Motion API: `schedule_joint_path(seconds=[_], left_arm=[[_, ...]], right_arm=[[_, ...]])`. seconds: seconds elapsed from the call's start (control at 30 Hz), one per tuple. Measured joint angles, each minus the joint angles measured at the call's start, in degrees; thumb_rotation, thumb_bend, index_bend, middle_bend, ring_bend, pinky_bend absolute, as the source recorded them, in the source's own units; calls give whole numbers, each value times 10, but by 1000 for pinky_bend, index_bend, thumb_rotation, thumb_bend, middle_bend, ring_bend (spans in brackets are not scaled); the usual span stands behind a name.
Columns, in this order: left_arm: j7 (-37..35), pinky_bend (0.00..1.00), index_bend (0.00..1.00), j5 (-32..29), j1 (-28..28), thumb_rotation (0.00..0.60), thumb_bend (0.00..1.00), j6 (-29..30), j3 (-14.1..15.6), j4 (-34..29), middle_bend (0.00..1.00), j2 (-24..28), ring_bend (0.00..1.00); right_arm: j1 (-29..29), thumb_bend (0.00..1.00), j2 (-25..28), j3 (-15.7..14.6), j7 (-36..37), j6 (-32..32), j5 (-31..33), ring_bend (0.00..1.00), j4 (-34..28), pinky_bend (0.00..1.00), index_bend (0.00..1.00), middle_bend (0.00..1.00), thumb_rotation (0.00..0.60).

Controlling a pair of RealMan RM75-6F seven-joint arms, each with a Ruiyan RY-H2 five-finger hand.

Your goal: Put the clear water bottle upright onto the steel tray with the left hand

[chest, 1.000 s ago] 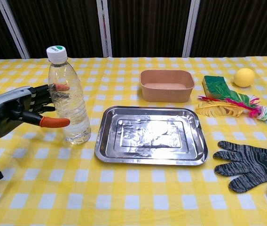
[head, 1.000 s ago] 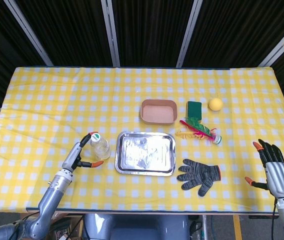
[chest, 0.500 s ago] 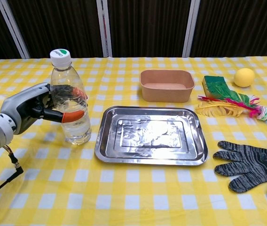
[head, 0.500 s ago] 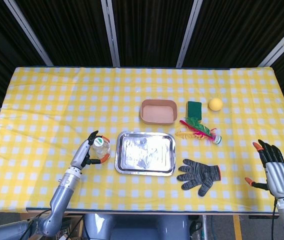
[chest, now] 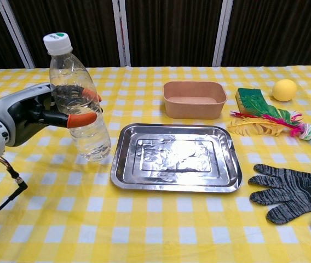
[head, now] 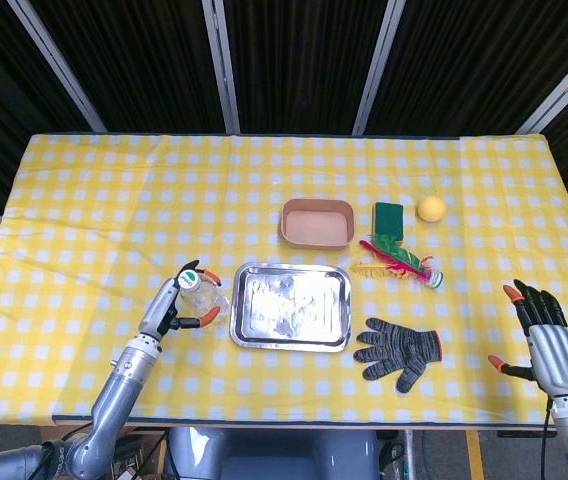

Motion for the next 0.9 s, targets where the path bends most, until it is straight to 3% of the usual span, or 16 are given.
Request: schedule_joint_path(seconds=[0.37, 0.53, 0.7, 0.9], left_arm=[[69, 0, 472, -97, -34, 600, 409, -13, -45, -143, 423, 46, 0], [124, 0, 465, -92, -38, 600, 380, 25, -56, -241, 422, 72, 0], [175, 0, 452, -33, -28, 600, 378, 77, -56, -348, 419, 100, 0], [142, 0, 451, 126, 6, 600, 375, 96, -20, -359, 418, 138, 0]], right_arm=[[-1, 49, 2, 2, 7, -1, 5, 0, 2, 0, 54, 0, 600], [0, 49, 2, 1, 6, -1, 2, 0, 0, 0, 54, 0, 600], [0, 49, 2, -1, 3, -1, -1, 0, -3, 0, 54, 0, 600], [1, 49, -1, -3, -4, -4, -2, 0, -3, 0, 54, 0, 600]])
